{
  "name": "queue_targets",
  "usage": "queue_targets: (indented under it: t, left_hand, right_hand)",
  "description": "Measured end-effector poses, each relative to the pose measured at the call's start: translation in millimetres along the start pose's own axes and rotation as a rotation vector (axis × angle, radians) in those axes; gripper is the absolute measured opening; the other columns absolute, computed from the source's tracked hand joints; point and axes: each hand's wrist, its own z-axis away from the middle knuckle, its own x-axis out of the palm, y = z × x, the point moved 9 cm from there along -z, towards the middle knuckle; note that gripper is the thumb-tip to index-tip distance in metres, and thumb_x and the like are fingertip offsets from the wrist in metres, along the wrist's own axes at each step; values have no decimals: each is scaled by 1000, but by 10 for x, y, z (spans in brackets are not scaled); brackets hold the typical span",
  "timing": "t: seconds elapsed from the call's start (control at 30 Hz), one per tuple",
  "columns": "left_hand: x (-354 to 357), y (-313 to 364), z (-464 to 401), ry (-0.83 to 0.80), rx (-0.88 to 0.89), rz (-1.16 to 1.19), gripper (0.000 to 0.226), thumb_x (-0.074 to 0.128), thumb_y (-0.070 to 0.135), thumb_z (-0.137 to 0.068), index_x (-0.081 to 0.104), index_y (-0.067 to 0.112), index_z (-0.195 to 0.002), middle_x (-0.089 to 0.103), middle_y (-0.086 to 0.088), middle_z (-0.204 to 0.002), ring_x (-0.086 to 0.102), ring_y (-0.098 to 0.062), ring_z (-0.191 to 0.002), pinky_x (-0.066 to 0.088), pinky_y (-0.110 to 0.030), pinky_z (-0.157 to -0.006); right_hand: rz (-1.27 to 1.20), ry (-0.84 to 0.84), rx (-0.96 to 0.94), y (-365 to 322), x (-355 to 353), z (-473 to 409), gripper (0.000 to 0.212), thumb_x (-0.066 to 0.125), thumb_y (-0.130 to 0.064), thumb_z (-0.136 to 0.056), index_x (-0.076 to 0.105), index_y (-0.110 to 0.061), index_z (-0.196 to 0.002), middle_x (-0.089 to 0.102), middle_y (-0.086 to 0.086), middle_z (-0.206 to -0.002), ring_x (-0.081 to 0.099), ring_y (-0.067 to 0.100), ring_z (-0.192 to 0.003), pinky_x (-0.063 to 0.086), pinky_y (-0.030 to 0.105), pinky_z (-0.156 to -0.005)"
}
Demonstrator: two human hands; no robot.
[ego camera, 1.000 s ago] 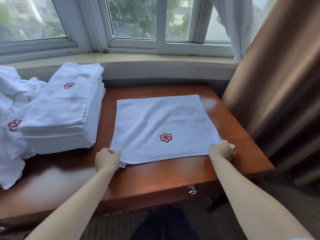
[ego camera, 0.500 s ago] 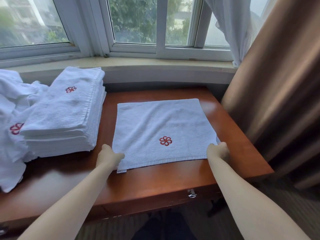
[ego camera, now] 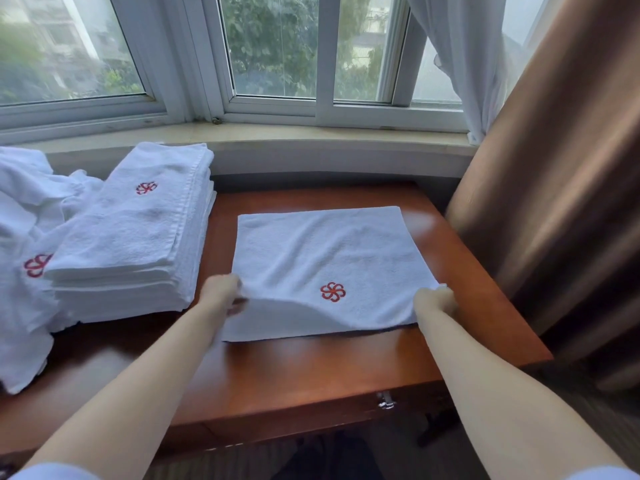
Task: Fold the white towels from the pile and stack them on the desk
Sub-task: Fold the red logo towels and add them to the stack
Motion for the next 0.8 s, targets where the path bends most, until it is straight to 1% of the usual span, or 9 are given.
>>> queue_targets:
  t: [0.1, 0.23, 0.33, 0.4, 0.5, 0.57, 0.67, 0.73, 0.8]
  left_hand:
    - [-183, 383, 108, 194, 287, 313, 16, 40, 7, -87, 56, 5, -93, 53, -9, -80, 54, -16, -62, 48, -19, -41]
    - [-291, -221, 268, 281, 244, -191, 26, 46, 28, -80, 57, 5, -78, 60, -22, -82, 55, -36, -76, 43, -36, -66]
    - [-336, -538, 332, 245, 260, -371, 29, 42, 35, -68, 38, 9, -56, 40, -13, -60, 38, -31, -64, 26, -40, -59]
    - [-315, -493, 327, 221, 296, -417, 30, 43, 34, -69, 29, 12, -53, 30, -7, -55, 32, -29, -61, 21, -39, -56]
    - [-297, -465, 258, 172, 288, -447, 27, 48, 27, -74, 34, 10, -59, 36, -11, -61, 48, -35, -64, 39, -41, -60]
    - [-315, -507, 201, 172, 254, -459, 23, 52, 17, -81, 39, 9, -63, 41, -15, -66, 60, -41, -74, 50, -46, -70]
    - [-330, -541, 167, 210, 266, -460, 31, 54, 16, -86, 37, 10, -61, 44, -11, -59, 57, -36, -63, 44, -41, -58]
    - [-319, -566, 157, 216, 279, -436, 35, 55, 25, -92, 37, 10, -65, 47, -7, -64, 53, -26, -52, 37, -32, -46]
    - [-307, -545, 182, 199, 319, -338, 34, 55, 31, -95, 38, 11, -73, 46, -8, -73, 54, -26, -54, 43, -32, -45]
  right_hand:
    - [-228, 45, -246, -410, -78, -27, 28, 39, -26, -99, 56, -4, -104, 64, 21, -107, 58, 39, -100, 45, 37, -82]
    - [-136, 26, -147, 37, -52, -48, 33, 44, -21, -99, 56, 5, -115, 59, 26, -121, 55, 41, -111, 42, 39, -92]
    - [-82, 7, -66, 367, -40, -36, 36, 47, -17, -96, 54, 5, -124, 56, 25, -127, 54, 41, -116, 43, 40, -96]
    - [-99, 19, -50, 367, -72, -41, 36, 47, -16, -96, 53, 4, -125, 56, 24, -127, 56, 40, -114, 45, 41, -93]
    - [-118, 21, -50, 373, -89, -47, 33, 47, -14, -96, 56, 6, -121, 58, 25, -122, 57, 41, -111, 46, 41, -91]
    - [-116, 23, -67, 388, -92, -25, 25, 48, -13, -94, 60, 6, -105, 61, 25, -113, 59, 39, -101, 46, 37, -83]
    - [-117, 36, -110, 379, -93, -35, 14, 49, -9, -92, 52, -2, -80, 61, 24, -95, 58, 35, -88, 38, 29, -72]
    - [-110, 44, -123, 375, -110, -79, 21, 51, -11, -91, 52, 0, -73, 61, 22, -85, 57, 34, -77, 42, 32, -68]
    - [-124, 52, -139, 354, -132, -121, 30, 53, -18, -91, 52, -1, -67, 59, 19, -77, 54, 33, -71, 46, 35, -66]
